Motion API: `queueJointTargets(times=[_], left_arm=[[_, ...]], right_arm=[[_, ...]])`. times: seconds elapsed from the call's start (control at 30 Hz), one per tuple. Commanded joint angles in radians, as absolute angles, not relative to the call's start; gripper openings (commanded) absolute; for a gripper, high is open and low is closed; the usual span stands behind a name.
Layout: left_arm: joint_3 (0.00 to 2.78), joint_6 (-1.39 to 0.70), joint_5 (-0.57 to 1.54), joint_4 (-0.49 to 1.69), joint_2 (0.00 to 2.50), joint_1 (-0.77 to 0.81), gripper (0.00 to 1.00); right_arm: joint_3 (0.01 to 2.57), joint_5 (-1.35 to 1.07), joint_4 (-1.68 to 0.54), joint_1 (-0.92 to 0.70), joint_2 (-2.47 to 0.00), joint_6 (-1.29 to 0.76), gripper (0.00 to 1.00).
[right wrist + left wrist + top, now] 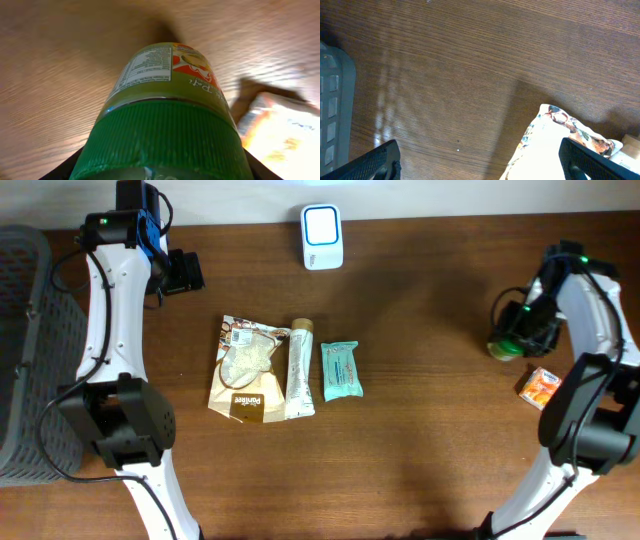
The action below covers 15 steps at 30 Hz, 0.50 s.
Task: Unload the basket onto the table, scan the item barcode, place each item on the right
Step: 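Open the right gripper to release the jar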
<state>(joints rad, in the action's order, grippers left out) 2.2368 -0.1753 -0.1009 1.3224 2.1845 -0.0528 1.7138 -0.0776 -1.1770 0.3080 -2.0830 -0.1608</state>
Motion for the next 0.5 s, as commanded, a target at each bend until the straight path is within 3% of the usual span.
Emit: queueJointTargets(times=[0.0, 0.17, 0.27, 0.37, 0.47], left_arm=[[2.256, -0.159, -0.094, 1.321, 2.184, -0.055, 0.99], [2.256, -0.159, -0.094, 1.321, 2.184, -0.055, 0.99], [2.256, -0.159, -0.094, 1.321, 2.184, -0.055, 0.99], [2.256, -0.159, -0.094, 1.321, 2.184, -0.055, 0.99], [2.256, -0.159, -0.094, 1.321, 2.184, -0.055, 0.99]], right_arm=[[1.699, -0.036, -1.157, 0.347, -2.085, -0.167, 0.21], [1.67, -0.036, -1.103, 0.366, -2.085, -0.167, 0.29], [1.642, -0.037, -1.073, 0.366, -2.085, -0.167, 0.45], [1.635, -0.037, -1.063, 0.366, -2.085, -0.167, 0.55], [1.638, -0.037, -1.049, 0.367, -2.084, -0.167, 0.77]])
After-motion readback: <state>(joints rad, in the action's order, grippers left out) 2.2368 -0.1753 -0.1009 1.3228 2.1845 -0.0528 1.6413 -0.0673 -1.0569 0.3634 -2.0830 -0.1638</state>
